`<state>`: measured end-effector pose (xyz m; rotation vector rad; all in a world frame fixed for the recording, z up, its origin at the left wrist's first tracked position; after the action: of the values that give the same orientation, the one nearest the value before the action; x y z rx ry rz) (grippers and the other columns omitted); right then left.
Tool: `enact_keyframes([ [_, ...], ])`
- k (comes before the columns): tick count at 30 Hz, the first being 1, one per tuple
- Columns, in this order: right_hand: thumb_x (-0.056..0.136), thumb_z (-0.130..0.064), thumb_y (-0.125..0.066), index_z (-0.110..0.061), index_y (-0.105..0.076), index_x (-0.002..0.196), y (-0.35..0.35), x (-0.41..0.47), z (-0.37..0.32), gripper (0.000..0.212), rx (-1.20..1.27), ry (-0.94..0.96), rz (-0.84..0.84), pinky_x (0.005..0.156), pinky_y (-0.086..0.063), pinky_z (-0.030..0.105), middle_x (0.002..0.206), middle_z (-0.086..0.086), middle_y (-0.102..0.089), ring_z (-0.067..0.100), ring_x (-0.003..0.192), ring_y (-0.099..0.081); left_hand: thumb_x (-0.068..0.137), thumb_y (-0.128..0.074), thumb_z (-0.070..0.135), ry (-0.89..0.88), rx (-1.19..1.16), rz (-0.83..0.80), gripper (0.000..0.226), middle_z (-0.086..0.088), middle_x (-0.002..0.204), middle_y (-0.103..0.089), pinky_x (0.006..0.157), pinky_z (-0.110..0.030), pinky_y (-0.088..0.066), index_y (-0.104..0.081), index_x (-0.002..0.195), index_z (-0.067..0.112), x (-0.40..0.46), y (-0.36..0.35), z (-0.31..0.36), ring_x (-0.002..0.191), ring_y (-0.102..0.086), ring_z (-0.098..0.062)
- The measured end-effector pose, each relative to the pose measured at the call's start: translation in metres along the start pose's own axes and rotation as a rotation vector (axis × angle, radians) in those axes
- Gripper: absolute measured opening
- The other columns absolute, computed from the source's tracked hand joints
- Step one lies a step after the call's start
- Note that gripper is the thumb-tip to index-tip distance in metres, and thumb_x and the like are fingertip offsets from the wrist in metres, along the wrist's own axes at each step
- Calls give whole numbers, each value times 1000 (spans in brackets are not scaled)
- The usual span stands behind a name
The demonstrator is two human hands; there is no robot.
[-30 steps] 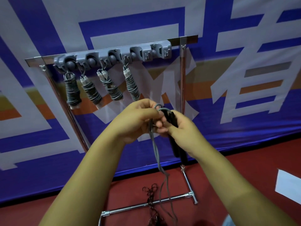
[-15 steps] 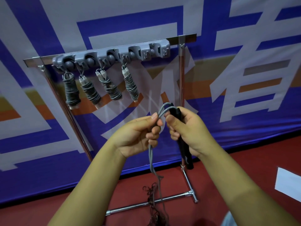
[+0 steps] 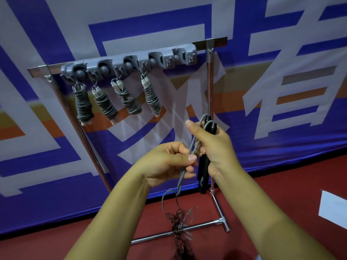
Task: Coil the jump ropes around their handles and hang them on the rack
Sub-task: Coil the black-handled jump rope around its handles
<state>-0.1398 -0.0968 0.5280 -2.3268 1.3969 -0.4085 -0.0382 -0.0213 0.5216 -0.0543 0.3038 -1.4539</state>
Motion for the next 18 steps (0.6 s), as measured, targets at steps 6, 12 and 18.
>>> enact_keyframes([
  [6, 76, -15, -77, -18, -59, 69, 1, 2, -8, 19, 0, 83, 30, 39, -30, 19, 44, -8, -41, 8, 38, -32, 73, -69, 17, 37, 64, 45, 29, -3, 50, -47, 41, -20, -47, -42, 61, 13, -8, -3, -6, 38, -44, -6],
  [12, 81, -16, -72, -21, -54, 66, 1, 12, -16, 24, 213, 50, 31, 44, -34, 19, 41, -12, -43, 2, 36, -39, 66, -62, 52, 59, 53, 116, 43, 4, 43, -31, 35, -14, -17, -40, 60, 16, -7, -14, -29, 37, -22, -3],
  [18, 70, -25, -72, -17, -52, 69, 1, 23, -20, 22, 443, 15, -145, 37, -26, 18, 40, -10, -33, 3, 32, -30, 80, -44, 69, -40, 156, 11, 63, -1, 65, -53, 39, -15, -22, -52, 119, 19, -1, -25, -40, 42, -24, -5],
])
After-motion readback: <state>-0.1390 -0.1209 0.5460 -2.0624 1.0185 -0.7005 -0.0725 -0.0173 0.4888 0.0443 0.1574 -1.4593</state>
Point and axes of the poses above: each hand's wrist, its own x-axis towards the middle knuckle, its own y-axis out of the back of the hand, z = x × y, the point moved 2 cm from there along x, towards the middle knuckle
